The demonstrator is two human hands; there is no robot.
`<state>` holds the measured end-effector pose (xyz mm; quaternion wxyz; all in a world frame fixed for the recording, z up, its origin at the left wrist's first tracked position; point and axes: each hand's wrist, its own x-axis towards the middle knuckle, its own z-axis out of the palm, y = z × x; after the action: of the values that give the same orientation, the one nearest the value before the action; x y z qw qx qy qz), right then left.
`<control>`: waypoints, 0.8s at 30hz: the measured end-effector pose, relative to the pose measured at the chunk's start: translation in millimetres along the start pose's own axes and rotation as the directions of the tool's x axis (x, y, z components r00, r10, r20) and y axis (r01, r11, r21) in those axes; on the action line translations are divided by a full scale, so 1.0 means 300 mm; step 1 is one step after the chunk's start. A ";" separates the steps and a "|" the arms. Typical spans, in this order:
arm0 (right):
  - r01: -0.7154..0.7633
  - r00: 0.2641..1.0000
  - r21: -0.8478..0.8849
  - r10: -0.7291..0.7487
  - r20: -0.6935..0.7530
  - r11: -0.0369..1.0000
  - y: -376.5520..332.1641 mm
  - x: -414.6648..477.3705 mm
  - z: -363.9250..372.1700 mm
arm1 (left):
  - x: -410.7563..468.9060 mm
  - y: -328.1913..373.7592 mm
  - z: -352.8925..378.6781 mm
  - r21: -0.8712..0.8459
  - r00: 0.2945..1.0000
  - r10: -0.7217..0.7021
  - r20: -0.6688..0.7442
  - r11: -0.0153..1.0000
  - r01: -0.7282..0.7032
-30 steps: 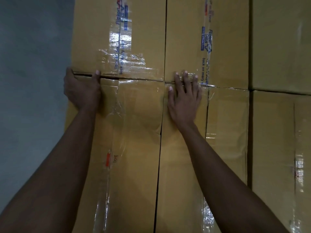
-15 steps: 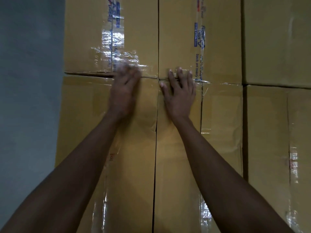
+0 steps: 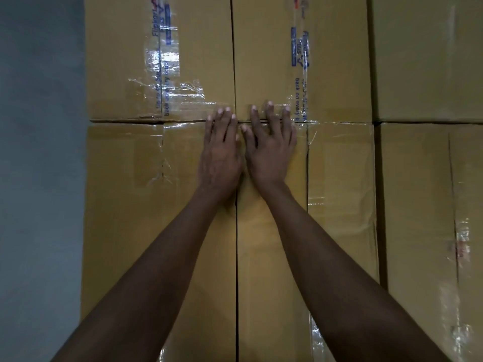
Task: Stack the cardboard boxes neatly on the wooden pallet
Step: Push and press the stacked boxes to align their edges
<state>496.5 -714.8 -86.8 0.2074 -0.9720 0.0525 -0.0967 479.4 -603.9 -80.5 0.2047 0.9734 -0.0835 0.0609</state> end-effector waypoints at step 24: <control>-0.004 0.981 -0.284 0.059 0.184 0.959 0.882 0.122 -0.541 | 0.050 0.586 0.181 0.027 0.998 -0.029 0.050 0.999 0.027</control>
<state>481.9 -1024.2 -44.7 0.0723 -0.9955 0.0612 0.0087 465.8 -786.8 -59.3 0.1904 0.9783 -0.0742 0.0346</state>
